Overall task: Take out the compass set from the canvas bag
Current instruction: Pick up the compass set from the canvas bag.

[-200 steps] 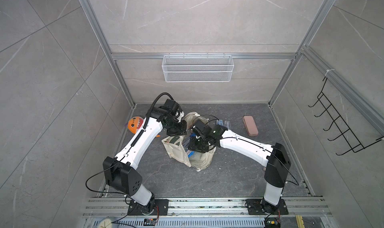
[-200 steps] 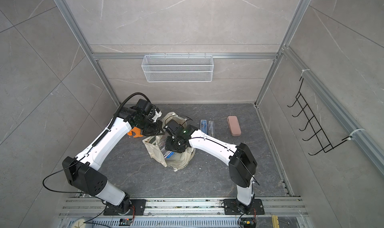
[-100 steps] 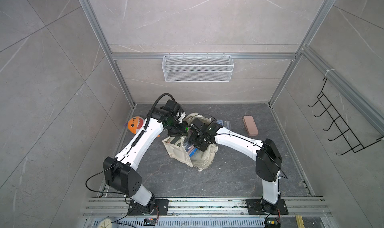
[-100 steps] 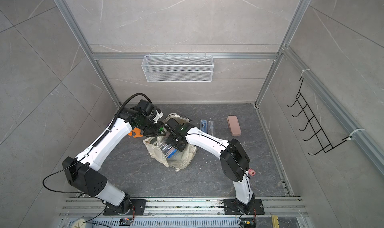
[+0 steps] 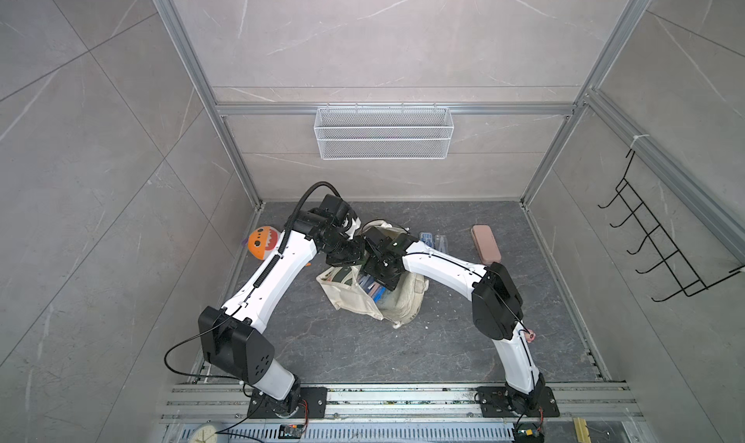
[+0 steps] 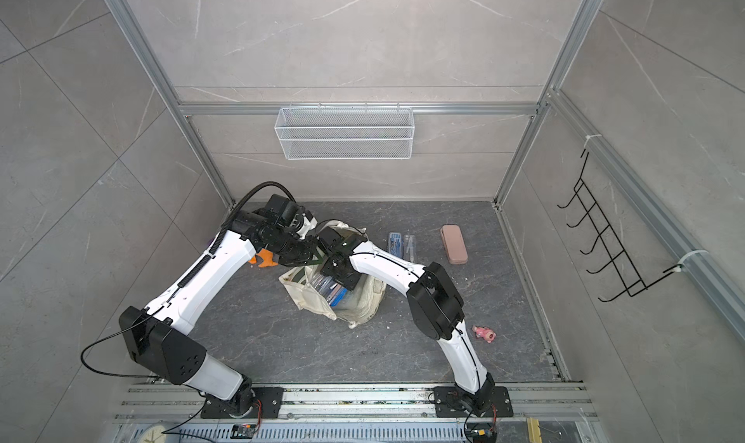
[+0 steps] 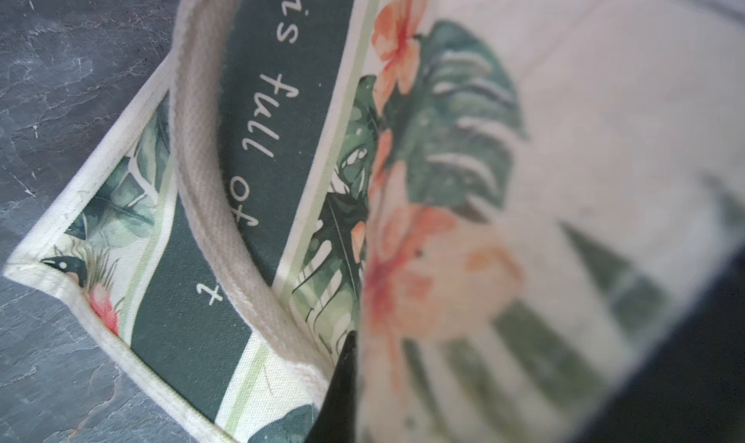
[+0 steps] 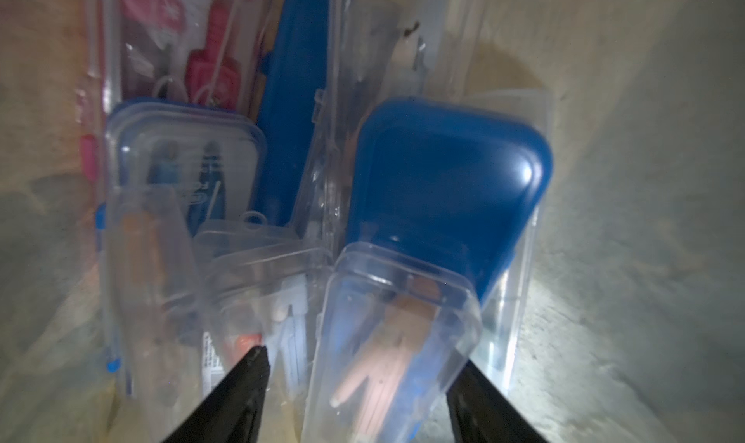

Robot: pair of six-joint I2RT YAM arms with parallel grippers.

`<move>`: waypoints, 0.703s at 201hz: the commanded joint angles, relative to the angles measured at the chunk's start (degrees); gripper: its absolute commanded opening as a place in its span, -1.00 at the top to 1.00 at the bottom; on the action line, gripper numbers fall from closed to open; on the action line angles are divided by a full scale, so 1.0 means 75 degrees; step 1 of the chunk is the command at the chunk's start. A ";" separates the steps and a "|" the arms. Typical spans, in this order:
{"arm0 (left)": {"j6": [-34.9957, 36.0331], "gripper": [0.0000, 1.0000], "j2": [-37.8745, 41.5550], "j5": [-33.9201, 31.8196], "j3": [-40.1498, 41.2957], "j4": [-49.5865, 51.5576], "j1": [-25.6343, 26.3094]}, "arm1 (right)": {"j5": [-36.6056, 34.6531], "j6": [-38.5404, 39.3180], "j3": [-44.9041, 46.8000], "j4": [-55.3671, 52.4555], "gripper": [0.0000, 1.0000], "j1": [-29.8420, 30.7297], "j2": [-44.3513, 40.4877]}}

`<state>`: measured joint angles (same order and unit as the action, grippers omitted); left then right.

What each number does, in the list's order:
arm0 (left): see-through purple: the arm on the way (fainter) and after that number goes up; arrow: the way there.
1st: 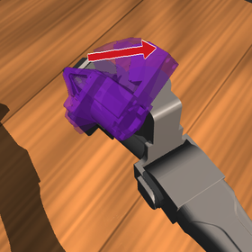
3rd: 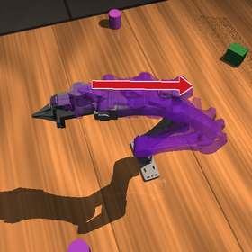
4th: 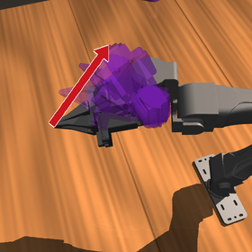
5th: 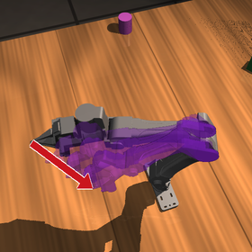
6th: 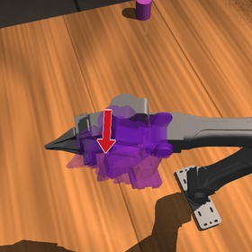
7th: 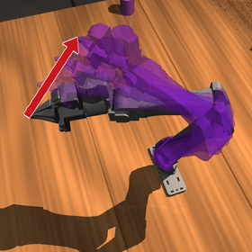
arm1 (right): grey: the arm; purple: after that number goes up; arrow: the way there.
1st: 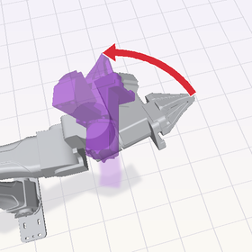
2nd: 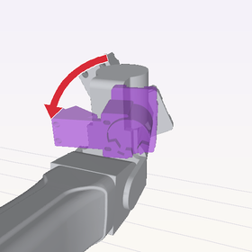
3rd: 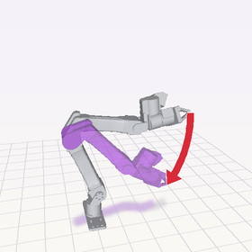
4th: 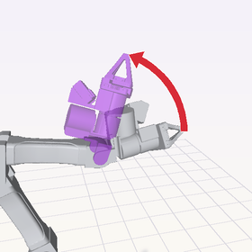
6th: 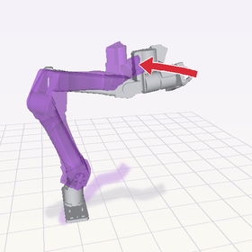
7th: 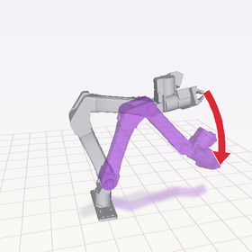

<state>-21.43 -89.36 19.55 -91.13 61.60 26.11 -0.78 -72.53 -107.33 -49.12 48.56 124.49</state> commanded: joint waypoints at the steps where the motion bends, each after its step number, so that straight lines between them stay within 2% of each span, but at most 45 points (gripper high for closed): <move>1: 0.0097 1.00 0.0419 0.0355 -0.0046 -0.0116 0.0045 | 0.0007 -0.0110 -0.0068 -0.0413 -0.40 -0.0025 0.0382; 38: 0.0112 1.00 0.0442 0.0325 -0.0040 -0.0105 0.0045 | -0.0032 -0.0022 0.0131 -0.0282 -0.34 -0.0026 0.0338; 71: 0.0126 1.00 0.0439 0.0304 -0.0050 -0.0066 0.0045 | -0.0076 0.0253 0.0182 -0.0146 -0.21 -0.0022 0.0256; 141: 0.0099 1.00 0.0436 0.0208 -0.0072 -0.0024 0.0035 | -0.0290 0.0780 0.0726 0.0218 0.00 -0.0009 -0.0472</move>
<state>-21.41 -88.86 19.38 -90.80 61.67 26.13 -0.78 -69.65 -103.55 -46.83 48.49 123.28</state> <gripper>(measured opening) 0.101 0.519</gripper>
